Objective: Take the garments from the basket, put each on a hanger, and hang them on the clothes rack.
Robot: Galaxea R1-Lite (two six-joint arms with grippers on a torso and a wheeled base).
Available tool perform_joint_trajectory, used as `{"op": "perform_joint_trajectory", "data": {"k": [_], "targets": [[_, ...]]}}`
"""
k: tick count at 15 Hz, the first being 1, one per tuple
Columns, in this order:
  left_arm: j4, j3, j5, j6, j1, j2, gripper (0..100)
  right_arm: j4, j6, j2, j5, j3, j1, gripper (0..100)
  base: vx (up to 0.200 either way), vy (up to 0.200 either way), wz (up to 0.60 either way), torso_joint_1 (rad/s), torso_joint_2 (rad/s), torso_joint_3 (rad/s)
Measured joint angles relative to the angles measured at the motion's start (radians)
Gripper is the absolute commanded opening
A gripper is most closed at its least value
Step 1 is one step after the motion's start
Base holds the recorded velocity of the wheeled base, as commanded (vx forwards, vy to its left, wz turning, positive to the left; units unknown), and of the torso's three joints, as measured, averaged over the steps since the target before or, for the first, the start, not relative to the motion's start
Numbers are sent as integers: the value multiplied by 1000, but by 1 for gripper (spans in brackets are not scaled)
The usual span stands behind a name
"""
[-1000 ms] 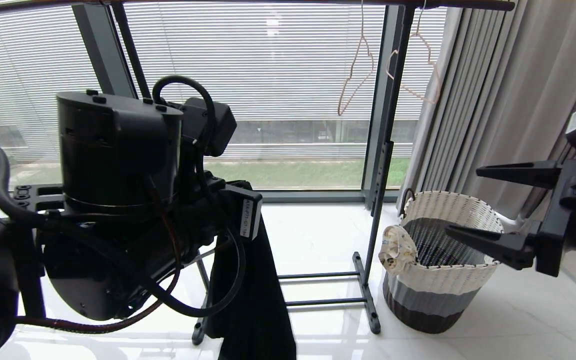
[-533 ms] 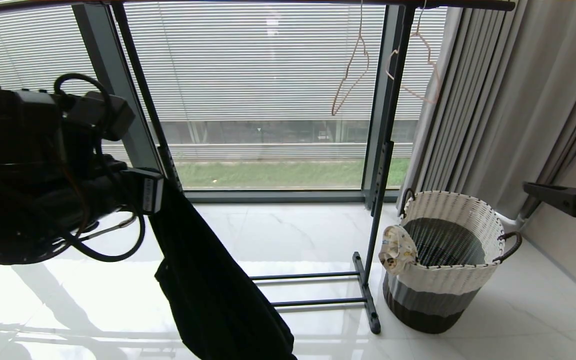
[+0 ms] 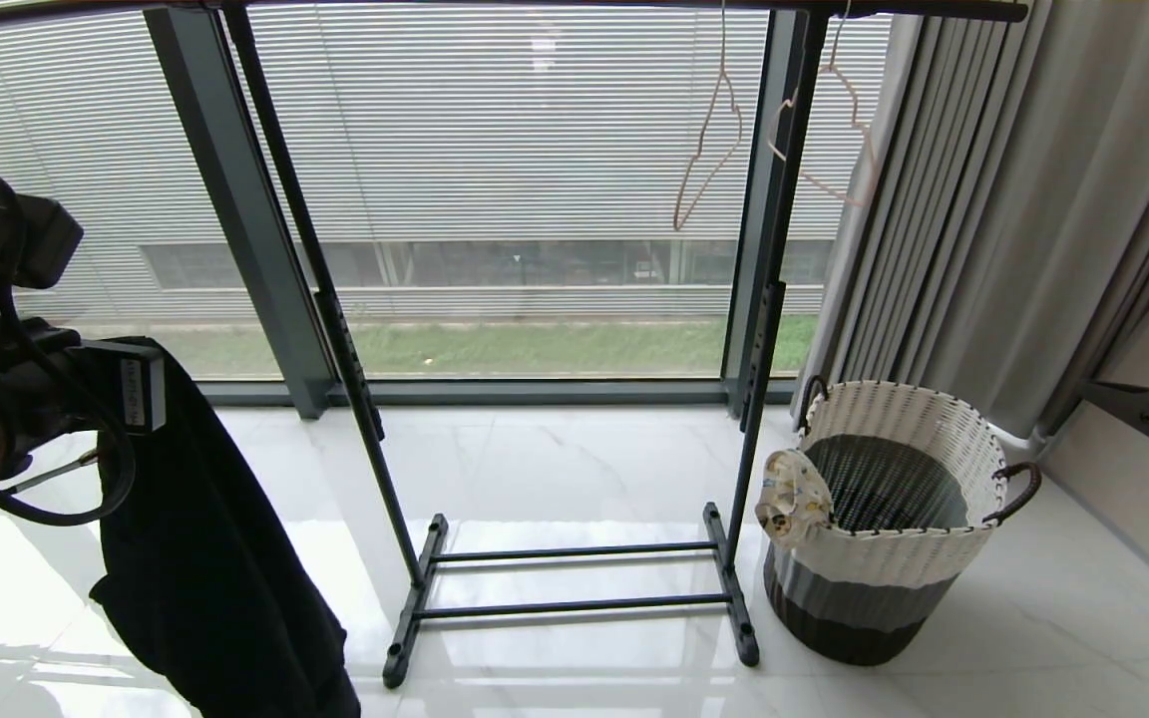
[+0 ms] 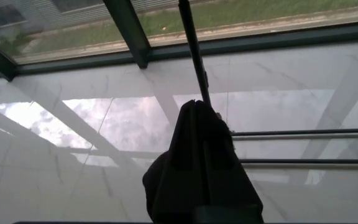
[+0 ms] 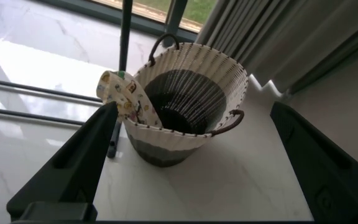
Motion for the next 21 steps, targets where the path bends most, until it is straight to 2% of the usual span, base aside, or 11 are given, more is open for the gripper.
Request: {"op": "perform_joint_trajectory", "data": {"k": [2,5,12,18,21], "targets": [[0,1,0,0,2,-3,0,-1,0,5,0,0,-1,100,0,0,0,0,0,0],[0,1,-2,0,4,-4,0,-4,-2,17,1,-1,-3,100,200,0,0,-1,-1,4],[0,22,-2,-1,4,-8,0,-132,-41,29,-8,73,-5,100,200,0,0,6,2,1],[-3,27,-1,-1,17,-9,0,-203,-41,76,-29,82,-5,100,0,0,0,0,0,0],[-28,26,-1,4,34,-9,0,-204,-40,93,-37,79,-5,100,0,0,0,82,-248,-168]]}}
